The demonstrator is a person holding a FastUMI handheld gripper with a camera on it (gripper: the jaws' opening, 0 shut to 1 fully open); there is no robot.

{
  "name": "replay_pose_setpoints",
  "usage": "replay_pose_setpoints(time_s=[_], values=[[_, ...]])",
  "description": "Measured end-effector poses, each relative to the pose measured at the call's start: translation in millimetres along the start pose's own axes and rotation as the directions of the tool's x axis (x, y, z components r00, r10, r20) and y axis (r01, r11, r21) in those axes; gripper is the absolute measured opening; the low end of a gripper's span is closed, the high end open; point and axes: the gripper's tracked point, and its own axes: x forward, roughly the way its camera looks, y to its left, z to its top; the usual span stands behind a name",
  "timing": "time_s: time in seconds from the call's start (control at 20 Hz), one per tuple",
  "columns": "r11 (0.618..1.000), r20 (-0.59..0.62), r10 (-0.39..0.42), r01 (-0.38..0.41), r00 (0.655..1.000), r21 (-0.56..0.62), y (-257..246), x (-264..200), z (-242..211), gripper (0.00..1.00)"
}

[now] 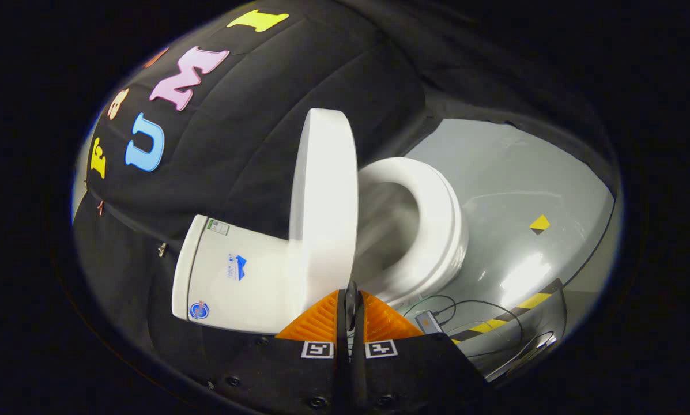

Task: Open the toilet lid.

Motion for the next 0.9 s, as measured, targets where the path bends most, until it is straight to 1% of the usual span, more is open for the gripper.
replay_pose_setpoints(time_s=[0.05,0.15,0.25,0.4,0.6,0.75,0.9], values=[[0.999,0.016,-0.023,0.024,1.000,-0.032,10.4,-2.8,0.5,0.05],[0.989,0.050,-0.102,0.107,0.993,-0.101,24.7,-7.0,0.5,0.05],[0.977,0.087,-0.153,0.164,0.984,-0.135,39.4,-13.1,1.1,0.05],[0.972,0.109,-0.172,0.187,0.979,-0.140,64.6,-18.8,-2.6,0.05],[0.949,0.148,-0.219,0.246,0.964,-0.198,89.9,-23.3,-6.5,0.05],[0.934,0.182,-0.230,0.269,0.956,-0.234,114.2,-26.8,-12.0,0.05],[0.910,0.222,-0.246,0.304,0.943,-0.281,134.0,-27.5,-18.7,0.05]])
